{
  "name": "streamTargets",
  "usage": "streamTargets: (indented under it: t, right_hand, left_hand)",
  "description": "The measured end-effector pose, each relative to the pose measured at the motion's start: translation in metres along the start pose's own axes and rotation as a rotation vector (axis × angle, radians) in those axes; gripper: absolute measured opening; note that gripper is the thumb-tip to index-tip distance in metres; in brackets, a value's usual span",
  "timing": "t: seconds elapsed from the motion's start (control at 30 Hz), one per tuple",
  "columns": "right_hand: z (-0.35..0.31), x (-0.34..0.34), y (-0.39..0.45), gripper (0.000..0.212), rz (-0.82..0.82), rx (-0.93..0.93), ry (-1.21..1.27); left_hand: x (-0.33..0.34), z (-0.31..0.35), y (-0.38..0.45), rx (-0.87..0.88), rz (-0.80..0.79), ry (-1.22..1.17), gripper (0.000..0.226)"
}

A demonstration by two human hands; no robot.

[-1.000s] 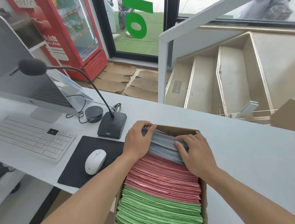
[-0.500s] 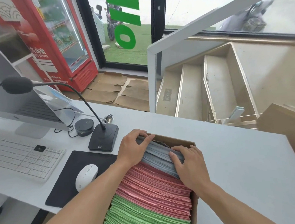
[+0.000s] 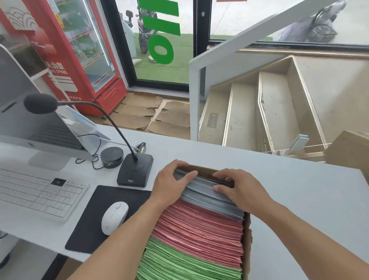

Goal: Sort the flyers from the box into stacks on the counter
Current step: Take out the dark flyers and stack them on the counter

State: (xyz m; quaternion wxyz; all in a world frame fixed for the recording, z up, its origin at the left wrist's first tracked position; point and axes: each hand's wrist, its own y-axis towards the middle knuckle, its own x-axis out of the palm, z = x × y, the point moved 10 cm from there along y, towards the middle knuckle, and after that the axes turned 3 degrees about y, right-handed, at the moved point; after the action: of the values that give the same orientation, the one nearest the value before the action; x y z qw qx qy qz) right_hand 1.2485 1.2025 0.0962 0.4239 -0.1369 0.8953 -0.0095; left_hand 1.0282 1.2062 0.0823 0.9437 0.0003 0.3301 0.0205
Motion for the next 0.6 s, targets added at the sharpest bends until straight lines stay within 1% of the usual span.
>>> streamTargets:
  t: [0.2, 0.37, 0.53, 0.6]
  right_hand:
    - [0.007, 0.007, 0.003, 0.025, -0.014, 0.02, 0.07]
    - [0.012, 0.004, 0.009, 0.02, -0.006, 0.052, 0.223]
    - [0.016, 0.004, 0.012, 0.01, 0.028, 0.087, 0.307]
    - [0.021, 0.006, 0.013, 0.011, 0.027, 0.11, 0.312]
  left_hand:
    - [0.0, -0.002, 0.0, 0.001, -0.014, 0.014, 0.039]
    - [0.0, -0.007, 0.002, -0.014, 0.011, 0.002, 0.038]
    - [0.002, -0.009, 0.004, -0.024, 0.018, -0.012, 0.035]
    - [0.001, -0.008, 0.004, -0.021, 0.027, -0.005, 0.033]
